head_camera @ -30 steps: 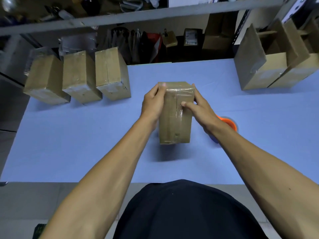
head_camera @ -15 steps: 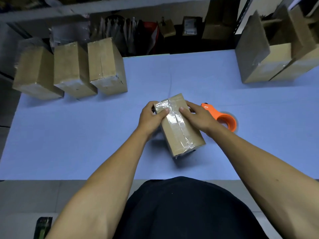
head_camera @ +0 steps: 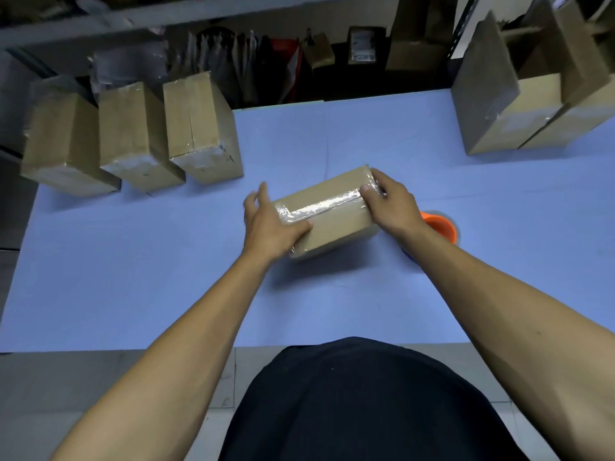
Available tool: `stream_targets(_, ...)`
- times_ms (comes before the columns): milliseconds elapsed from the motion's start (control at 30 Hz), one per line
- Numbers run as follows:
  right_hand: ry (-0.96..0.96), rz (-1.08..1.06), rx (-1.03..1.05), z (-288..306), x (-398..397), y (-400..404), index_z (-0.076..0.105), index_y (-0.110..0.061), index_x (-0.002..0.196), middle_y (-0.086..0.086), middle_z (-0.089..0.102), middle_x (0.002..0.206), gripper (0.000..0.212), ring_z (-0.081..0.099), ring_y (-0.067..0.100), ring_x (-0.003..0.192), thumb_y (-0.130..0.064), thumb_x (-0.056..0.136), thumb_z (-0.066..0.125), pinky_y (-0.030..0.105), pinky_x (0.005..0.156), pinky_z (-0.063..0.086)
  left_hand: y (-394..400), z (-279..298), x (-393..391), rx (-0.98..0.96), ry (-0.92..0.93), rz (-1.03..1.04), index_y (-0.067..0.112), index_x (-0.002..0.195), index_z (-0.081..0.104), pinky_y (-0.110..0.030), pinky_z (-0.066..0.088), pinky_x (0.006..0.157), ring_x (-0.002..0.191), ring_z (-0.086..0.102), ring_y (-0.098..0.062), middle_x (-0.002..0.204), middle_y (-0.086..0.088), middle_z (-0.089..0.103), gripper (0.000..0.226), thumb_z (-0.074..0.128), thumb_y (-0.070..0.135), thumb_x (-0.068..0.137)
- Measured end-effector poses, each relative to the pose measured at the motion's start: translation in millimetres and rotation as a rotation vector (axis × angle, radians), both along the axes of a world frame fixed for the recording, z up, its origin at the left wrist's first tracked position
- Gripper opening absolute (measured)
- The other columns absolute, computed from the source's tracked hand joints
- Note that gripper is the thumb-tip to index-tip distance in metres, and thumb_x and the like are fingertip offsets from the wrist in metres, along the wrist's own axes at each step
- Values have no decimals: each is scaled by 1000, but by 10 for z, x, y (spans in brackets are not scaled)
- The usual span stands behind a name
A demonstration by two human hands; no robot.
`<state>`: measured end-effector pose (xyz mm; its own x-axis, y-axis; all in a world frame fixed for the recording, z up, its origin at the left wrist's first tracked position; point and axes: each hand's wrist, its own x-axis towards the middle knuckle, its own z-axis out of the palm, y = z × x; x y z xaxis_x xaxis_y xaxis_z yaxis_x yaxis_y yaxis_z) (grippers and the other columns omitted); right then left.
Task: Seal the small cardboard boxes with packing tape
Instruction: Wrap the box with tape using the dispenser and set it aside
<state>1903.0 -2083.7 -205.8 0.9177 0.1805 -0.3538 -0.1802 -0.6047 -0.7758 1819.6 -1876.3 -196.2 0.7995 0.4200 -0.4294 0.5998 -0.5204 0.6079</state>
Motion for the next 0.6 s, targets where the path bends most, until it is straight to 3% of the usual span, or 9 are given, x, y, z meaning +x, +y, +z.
stream_targets(67,2,78,-29,18,56,38,41,-23,151,-1,48,150,49,42,22,138,-33,103,47,28,107,31,34,63,90,127,-72,-333,27,157,22,-39,9,122,154,-4,-22,167,-1,-2,93,71,39,78)
stream_targets(100,-3,83,-47,20,63,65,38,-21,153,2,45,153,52,40,22,140,-34,104,47,28,108,29,48,71,119,144,-90,-459,29,155,28,-40,8,123,154,-3,-21,167,0,1,86,63,42,78)
stream_targets(200,-24,-47,-65,-36,20,98,41,-16,148,13,49,144,56,47,25,132,-39,98,56,29,101,34,66,79,140,136,-64,-574,30,152,36,-38,27,119,148,27,-18,161,-1,30,79,51,46,76)
stream_targets(267,-1,-105,-42,-94,-31,78,48,-15,139,11,53,136,55,53,25,122,-44,94,61,29,96,40,60,88,122,143,-63,-574,29,149,40,-34,37,108,136,42,-18,148,0,47,78,57,51,77)
stream_targets(367,32,-64,-6,-154,-55,49,52,-16,135,8,58,132,55,55,25,121,-49,92,62,39,102,45,-42,74,47,223,-41,-569,31,137,44,-36,46,93,116,55,-21,129,1,56,69,71,54,78)
stream_targets(467,38,-37,34,-103,-36,80,44,-19,145,8,51,142,63,50,24,129,-48,92,64,38,109,40,-190,42,-30,305,-46,-546,27,137,40,-41,47,96,128,49,-26,144,-1,44,73,69,60,78)
stream_targets(533,8,17,4,-77,-44,60,40,-17,149,11,48,145,65,45,24,134,-46,94,62,30,110,34,-246,-11,-42,383,-156,-676,24,151,31,-48,34,111,148,24,-26,164,-4,17,81,57,62,85)
stream_targets(600,-67,35,-74,-69,-67,-76,43,-15,147,14,49,141,59,46,25,132,-45,98,57,26,101,32,-273,-73,-16,429,-216,-888,20,157,22,-56,19,119,154,4,-23,167,-2,5,80,32,64,91)
